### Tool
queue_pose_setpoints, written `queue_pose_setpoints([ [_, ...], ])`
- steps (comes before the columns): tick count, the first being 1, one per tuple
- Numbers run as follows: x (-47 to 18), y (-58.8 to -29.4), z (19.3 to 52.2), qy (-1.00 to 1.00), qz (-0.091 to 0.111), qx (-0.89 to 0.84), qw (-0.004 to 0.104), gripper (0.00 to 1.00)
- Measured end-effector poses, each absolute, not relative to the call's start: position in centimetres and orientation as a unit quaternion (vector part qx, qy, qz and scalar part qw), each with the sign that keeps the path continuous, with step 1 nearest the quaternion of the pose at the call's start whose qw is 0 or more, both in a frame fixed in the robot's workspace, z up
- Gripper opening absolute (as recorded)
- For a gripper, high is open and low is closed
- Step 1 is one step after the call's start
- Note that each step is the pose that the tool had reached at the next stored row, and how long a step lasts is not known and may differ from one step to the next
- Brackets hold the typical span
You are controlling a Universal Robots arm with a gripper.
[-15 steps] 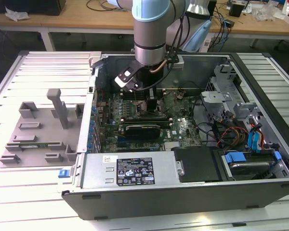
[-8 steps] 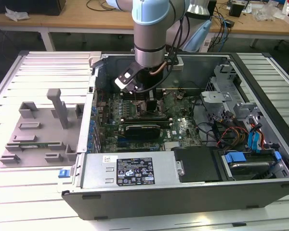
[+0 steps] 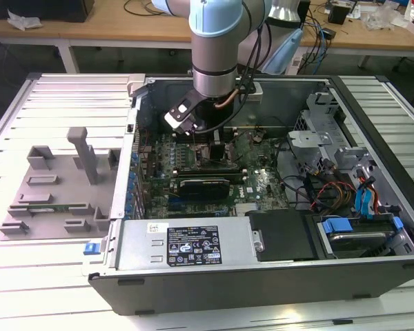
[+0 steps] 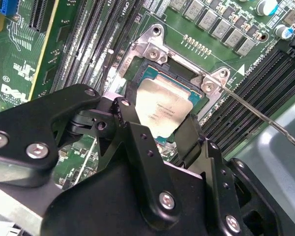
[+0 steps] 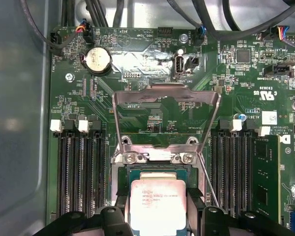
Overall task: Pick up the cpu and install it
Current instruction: 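Place the cpu into insertion slot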
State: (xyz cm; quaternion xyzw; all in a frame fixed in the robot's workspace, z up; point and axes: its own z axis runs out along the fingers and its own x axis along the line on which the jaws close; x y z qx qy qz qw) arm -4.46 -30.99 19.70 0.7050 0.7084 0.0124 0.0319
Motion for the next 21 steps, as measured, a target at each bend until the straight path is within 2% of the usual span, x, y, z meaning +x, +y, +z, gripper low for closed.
queue_pose_setpoints([
  [21,-4.46,-31.11,19.94,0.708,0.013,0.705,0.032,0.55],
])
